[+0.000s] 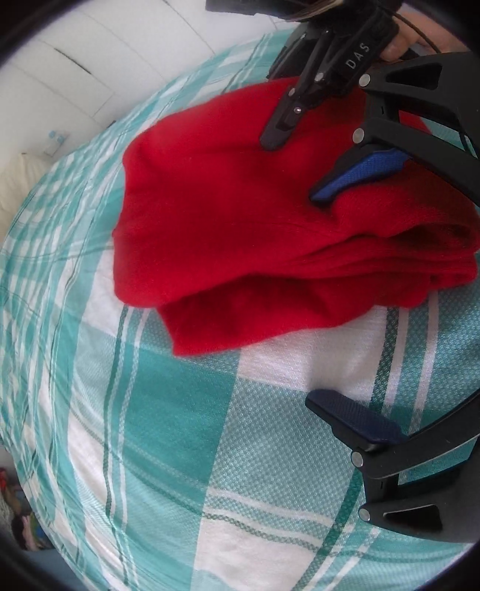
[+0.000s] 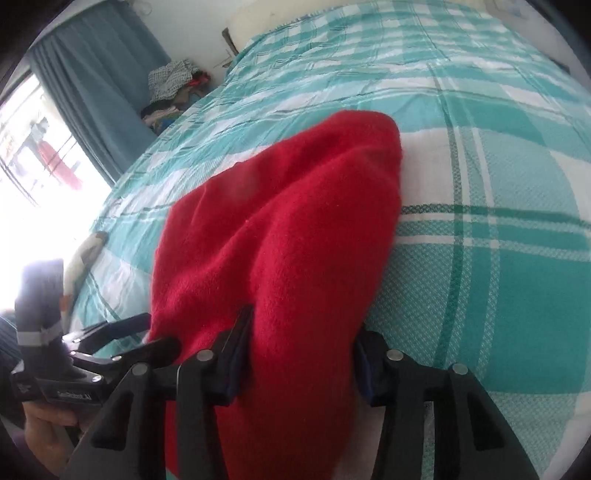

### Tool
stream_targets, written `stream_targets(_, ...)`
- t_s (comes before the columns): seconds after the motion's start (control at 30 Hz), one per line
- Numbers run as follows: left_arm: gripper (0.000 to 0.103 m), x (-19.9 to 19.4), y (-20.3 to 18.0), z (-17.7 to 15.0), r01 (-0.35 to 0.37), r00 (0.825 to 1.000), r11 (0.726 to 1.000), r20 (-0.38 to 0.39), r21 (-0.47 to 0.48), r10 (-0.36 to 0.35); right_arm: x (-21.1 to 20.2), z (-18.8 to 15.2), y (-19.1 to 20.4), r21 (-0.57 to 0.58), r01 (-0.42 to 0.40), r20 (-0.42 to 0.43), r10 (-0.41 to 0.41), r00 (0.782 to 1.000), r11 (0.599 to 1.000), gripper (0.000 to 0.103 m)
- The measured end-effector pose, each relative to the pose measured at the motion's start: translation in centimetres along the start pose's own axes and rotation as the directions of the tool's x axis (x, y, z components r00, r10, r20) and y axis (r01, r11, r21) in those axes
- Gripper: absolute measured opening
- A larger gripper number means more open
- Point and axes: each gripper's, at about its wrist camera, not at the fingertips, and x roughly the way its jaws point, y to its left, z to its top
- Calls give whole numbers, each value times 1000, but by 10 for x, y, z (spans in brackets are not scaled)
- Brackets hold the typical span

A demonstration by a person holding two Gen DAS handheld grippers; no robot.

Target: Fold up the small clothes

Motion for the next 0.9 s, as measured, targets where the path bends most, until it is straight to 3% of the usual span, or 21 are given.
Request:
stream_targets(0.03, 68, -1, 0, -1, 41, 999, 999, 5, -4, -41, -4, -2, 17, -100, 60, 21, -59, 998, 993, 32)
stream_targets(0.07, 37, 0, 0, -2, 115, 993, 993, -8, -24, -115, -7, -4, 34, -186, 115, 43, -109, 993, 976, 32)
stream_targets(0.17, 24, -8, -3, -2, 125, 992, 991, 24, -39, -124, -16, -10, 60, -299, 183, 102, -159, 982, 937, 30)
stream_targets(0.37, 20, -71, -20, 16, 179, 970, 984, 165, 23, -181, -62, 5, 63, -249, 141, 220, -86, 972, 958, 29)
stream_targets(0.5, 21, -113, -35, 36, 162, 957, 983, 230, 84, -177, -98, 32, 72, -235, 89, 305, -14, 952, 968, 29)
stream_targets(0.57, 24, -110, -40, 42, 130, 967, 987, 207, 95, -147, -105, 45, 67, -208, 53, 307, 14, 951, 977, 29)
stream_targets(0.63, 38, -90, -35, 34, 96, 984, 992, 141, 80, -106, -97, 48, 51, -147, 0, 264, 39, 964, 989, 34)
stream_targets(0.67, 51, -79, -30, 23, 65, 992, 996, 103, 69, -72, -88, 45, 40, -111, -17, 217, 41, 975, 994, 37)
stream_targets(0.73, 57, -67, -21, -4, -25, 998, 998, 65, 66, 21, -72, 22, 13, -41, 1, 118, 3, 993, 999, 62)
stream_targets(0.8, 64, -73, -18, -33, -113, 991, 989, 88, 98, 105, -72, -10, -14, -9, 76, 67, -75, 995, 997, 73)
stream_targets(0.83, 69, -82, -19, -46, -157, 982, 981, 119, 116, 143, -78, -27, -24, -8, 107, 51, -107, 993, 994, 73)
stream_targets(0.9, 93, -104, -26, -68, -248, 953, 957, 211, 147, 215, -97, -59, -34, -24, 166, 44, -165, 985, 986, 75)
